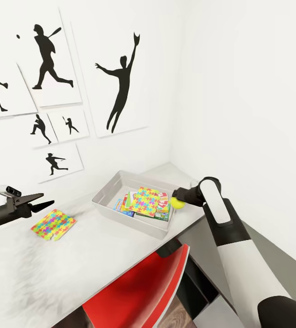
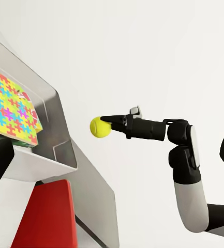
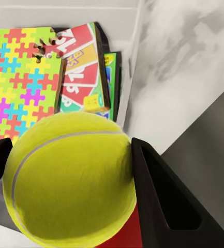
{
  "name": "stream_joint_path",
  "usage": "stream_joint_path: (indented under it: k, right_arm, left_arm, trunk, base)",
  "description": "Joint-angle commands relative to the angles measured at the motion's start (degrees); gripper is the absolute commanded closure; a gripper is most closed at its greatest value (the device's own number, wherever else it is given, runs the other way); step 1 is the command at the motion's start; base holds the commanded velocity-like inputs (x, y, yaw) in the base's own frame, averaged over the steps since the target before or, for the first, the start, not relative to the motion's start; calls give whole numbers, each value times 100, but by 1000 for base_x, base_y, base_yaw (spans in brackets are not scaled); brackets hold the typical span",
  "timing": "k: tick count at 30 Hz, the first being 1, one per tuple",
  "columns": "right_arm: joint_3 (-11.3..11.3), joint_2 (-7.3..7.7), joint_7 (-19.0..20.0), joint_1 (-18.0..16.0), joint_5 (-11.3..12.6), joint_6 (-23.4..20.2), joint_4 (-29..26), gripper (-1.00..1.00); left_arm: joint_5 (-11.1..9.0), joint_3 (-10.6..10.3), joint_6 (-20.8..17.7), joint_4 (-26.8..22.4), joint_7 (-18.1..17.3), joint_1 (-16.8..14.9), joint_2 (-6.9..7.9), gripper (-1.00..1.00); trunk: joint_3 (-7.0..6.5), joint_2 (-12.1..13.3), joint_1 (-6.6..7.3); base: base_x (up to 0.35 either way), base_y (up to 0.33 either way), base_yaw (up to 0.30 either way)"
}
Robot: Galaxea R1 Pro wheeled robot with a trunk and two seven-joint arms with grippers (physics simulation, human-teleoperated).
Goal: Put all the toys in the child's room - the three board games (two on the bed and one on the table), the two jigsaw puzzles on the table, and the tennis ball on the table - inside the toy box on the table in the child's room.
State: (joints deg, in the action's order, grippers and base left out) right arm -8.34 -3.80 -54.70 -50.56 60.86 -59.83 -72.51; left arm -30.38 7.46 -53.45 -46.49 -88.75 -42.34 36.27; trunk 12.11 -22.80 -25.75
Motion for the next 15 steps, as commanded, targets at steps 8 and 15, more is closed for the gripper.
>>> stream_joint_path:
  k: [8,15]
  right_arm:
    - [-89,-162,-72,-8,44,-17,279,100]
    - [-222,-203,-59,-15,42,-17,462,100]
  left_arm:
    - [-3,-8,-61,0,-22,-5,2,-100]
    - [-3,-7,-61,0,-21,-3,2,-100]
  trunk:
    - [12,-12,-3]
    - [12,-12,-3]
  base:
    - [0,1,0]
    - [0,0,0]
